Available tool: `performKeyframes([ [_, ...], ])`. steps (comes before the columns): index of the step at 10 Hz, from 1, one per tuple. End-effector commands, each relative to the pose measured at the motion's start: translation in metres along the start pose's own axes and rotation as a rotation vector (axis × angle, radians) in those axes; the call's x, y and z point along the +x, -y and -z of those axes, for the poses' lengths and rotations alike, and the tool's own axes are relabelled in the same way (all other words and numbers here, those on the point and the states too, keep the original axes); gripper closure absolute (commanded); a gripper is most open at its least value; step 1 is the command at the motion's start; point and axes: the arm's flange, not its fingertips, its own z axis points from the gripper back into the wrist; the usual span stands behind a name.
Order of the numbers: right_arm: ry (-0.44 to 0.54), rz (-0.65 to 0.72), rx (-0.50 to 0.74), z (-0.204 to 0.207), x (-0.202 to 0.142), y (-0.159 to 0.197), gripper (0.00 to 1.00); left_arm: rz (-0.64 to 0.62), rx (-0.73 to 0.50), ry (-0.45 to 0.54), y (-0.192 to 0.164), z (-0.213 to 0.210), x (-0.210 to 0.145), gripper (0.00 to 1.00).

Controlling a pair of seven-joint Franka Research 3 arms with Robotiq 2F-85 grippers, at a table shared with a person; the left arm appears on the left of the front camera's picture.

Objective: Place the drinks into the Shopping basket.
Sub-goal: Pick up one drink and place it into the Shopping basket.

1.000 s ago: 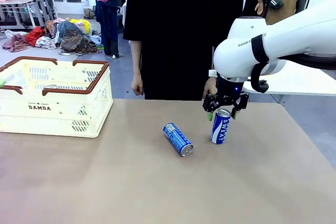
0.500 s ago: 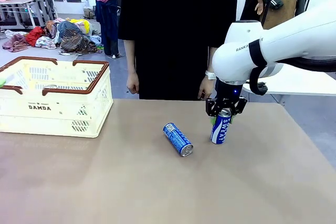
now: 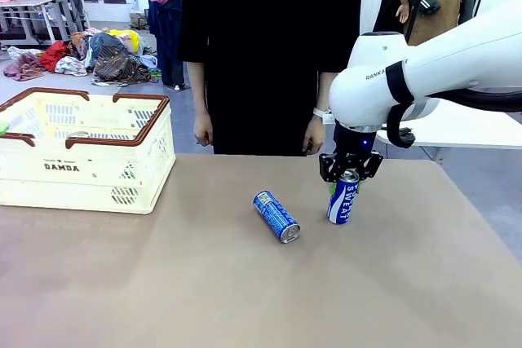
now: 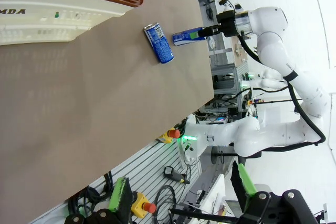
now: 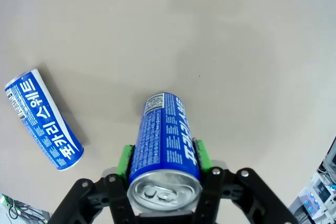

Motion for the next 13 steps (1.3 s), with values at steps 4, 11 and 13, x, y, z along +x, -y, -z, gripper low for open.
performKeyframes([
  [4,0.083,0.084,-0.014,-0.118,-0.024,0.006,1.0,-0.013,-0.009,0.003,0.003,-0.001,-0.002,0.0],
  [11,0.038,0.075,-0.039,-0.12,-0.02,-0.015,1.0,-0.013,-0.009,0.003,0.003,-0.001,-0.002,0.0],
  [13,0.079,0.056,-0.106,-0.147,0.006,-0.081,1.0,-0.013,-0.009,0.003,0.003,-0.001,-0.002,0.0],
])
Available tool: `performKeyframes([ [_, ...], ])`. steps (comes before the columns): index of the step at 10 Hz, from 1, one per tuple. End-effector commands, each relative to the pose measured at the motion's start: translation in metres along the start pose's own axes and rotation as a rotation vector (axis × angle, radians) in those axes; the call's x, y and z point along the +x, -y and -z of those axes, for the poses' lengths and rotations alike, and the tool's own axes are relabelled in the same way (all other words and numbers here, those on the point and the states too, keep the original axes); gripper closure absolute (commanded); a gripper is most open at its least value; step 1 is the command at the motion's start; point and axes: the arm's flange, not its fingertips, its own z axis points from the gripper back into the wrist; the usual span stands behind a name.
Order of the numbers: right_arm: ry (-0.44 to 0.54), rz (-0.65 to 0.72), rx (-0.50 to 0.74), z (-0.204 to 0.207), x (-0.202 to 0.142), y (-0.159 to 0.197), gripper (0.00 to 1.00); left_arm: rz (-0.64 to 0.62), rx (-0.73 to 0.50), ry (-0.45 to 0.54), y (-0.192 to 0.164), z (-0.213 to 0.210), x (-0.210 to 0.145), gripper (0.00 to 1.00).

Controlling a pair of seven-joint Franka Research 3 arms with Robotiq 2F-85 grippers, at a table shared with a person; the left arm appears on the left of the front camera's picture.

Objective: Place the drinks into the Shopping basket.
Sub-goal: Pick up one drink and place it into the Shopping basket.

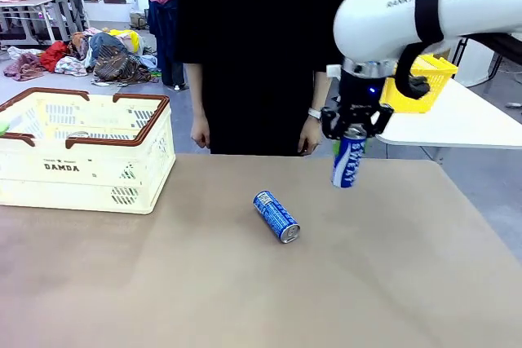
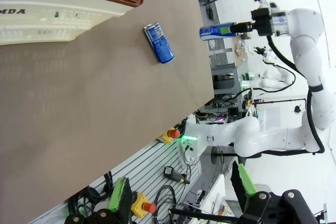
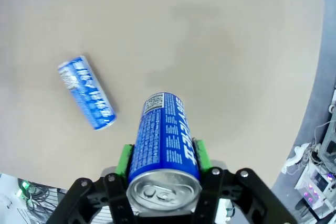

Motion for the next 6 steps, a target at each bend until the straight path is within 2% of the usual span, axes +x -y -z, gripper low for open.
performKeyframes([
  [1,0.028,-0.031,-0.036,-0.024,0.043,-0.08,1.0,-0.013,-0.009,0.003,0.003,-0.001,-0.002,0.0],
  [3,-0.014,-0.047,-0.021,-0.015,0.073,-0.155,1.0,-0.013,-0.009,0.003,0.003,-0.001,-0.002,0.0],
  [4,-0.013,0.012,0.008,-0.005,0.081,-0.191,1.0,-0.013,-0.009,0.003,0.003,-0.001,-0.002,0.0],
  [6,0.018,-0.038,0.017,0.024,0.075,-0.243,1.0,-0.013,-0.009,0.003,0.003,-0.001,-0.002,0.0],
])
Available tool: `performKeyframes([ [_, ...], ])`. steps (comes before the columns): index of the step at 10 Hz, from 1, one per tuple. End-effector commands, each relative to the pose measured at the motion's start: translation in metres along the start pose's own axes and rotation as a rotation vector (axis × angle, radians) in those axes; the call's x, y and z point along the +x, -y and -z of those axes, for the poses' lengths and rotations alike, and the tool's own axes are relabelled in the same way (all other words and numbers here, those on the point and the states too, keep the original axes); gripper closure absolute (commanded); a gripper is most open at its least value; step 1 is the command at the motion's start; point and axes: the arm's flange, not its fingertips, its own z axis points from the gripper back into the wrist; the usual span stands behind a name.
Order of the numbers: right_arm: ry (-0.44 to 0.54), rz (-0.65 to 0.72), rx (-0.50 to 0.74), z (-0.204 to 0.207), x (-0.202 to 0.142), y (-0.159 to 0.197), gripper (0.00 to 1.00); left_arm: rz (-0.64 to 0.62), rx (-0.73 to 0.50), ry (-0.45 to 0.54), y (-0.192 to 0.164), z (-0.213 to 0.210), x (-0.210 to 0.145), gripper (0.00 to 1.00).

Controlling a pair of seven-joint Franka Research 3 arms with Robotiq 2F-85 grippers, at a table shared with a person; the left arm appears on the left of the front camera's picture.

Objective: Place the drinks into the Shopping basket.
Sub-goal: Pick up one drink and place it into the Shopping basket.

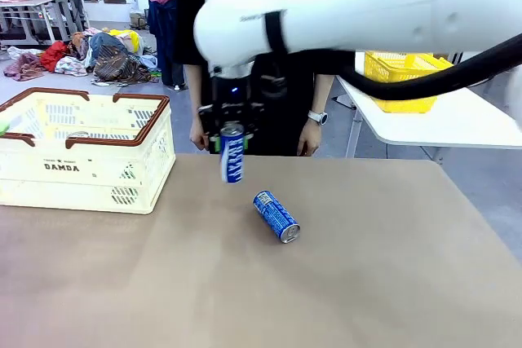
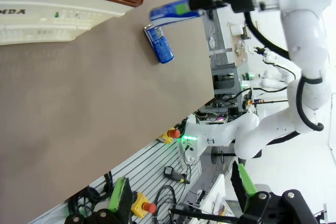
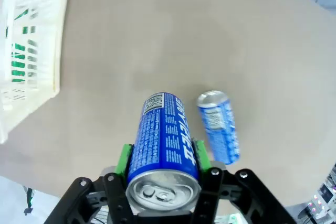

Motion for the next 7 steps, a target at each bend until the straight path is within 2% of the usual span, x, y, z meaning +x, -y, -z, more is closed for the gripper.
performKeyframes([
  [1,0.024,-0.005,0.008,0.003,0.008,-0.029,1.0,-0.013,-0.009,0.003,0.003,-0.001,-0.002,0.0],
  [4,0.001,-0.01,0.014,0.038,-0.004,-0.05,1.0,-0.013,-0.009,0.003,0.003,-0.001,-0.002,0.0],
  [7,-0.061,-0.024,0.072,0.067,-0.004,-0.062,1.0,-0.013,-0.009,0.003,0.003,-0.001,-0.002,0.0],
])
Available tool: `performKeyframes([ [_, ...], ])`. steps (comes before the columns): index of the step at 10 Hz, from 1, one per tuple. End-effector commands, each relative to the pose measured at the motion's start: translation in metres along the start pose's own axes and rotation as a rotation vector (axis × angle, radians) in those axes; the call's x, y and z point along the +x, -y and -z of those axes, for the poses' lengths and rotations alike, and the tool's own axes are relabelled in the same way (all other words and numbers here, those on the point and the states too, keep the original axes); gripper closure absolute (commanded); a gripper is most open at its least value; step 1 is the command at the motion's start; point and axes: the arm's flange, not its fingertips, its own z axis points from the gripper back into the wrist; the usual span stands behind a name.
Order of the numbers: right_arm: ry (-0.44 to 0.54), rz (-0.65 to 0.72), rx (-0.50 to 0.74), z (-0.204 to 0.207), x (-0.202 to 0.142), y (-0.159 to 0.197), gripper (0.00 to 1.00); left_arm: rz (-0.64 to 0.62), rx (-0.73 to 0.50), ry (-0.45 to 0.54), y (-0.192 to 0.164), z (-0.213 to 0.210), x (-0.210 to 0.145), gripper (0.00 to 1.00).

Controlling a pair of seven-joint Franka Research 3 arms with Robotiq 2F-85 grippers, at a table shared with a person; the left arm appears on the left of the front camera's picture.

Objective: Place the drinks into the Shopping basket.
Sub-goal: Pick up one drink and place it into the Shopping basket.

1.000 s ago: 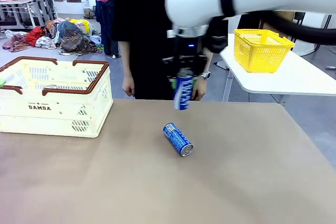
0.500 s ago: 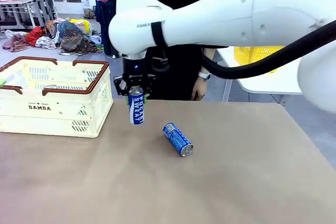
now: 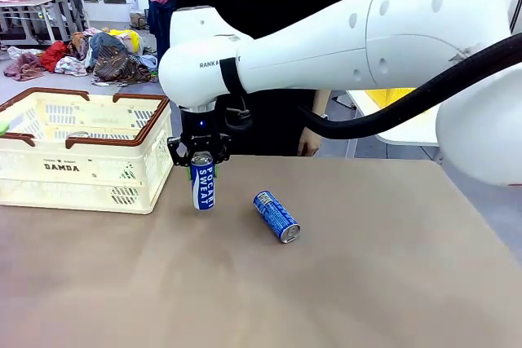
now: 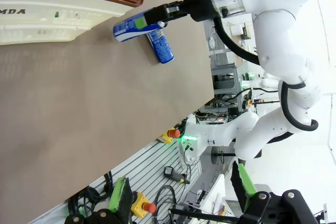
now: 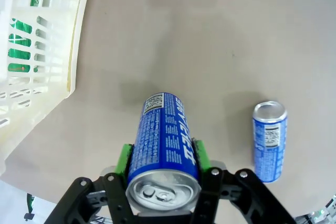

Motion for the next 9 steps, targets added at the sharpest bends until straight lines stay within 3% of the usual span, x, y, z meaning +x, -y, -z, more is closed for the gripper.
performKeyframes([
  [1,-0.02,0.016,0.074,0.0076,0.001,-0.0083,1.0,-0.013,-0.009,0.003,0.0028,-0.0007,-0.0016,0.0],
  [5,-0.034,0.008,0.037,0.015,-0.0015,-0.0125,1.0,-0.013,-0.009,0.003,0.0028,-0.0007,-0.0016,0.0],
  [6,-0.036,-0.005,0.025,0.0171,-0.0018,-0.0156,0.62,-0.013,-0.009,0.003,0.0028,-0.0007,-0.0016,0.0],
  [7,-0.042,-0.018,0.022,0.0172,-0.0013,-0.0173,0.03,-0.013,-0.009,0.003,0.0028,-0.0007,-0.0016,0.0],
  [9,-0.034,-0.024,0.009,0.0114,-0.0014,-0.0169,0.0,-0.013,-0.009,0.003,0.0028,-0.0007,-0.0016,0.0],
])
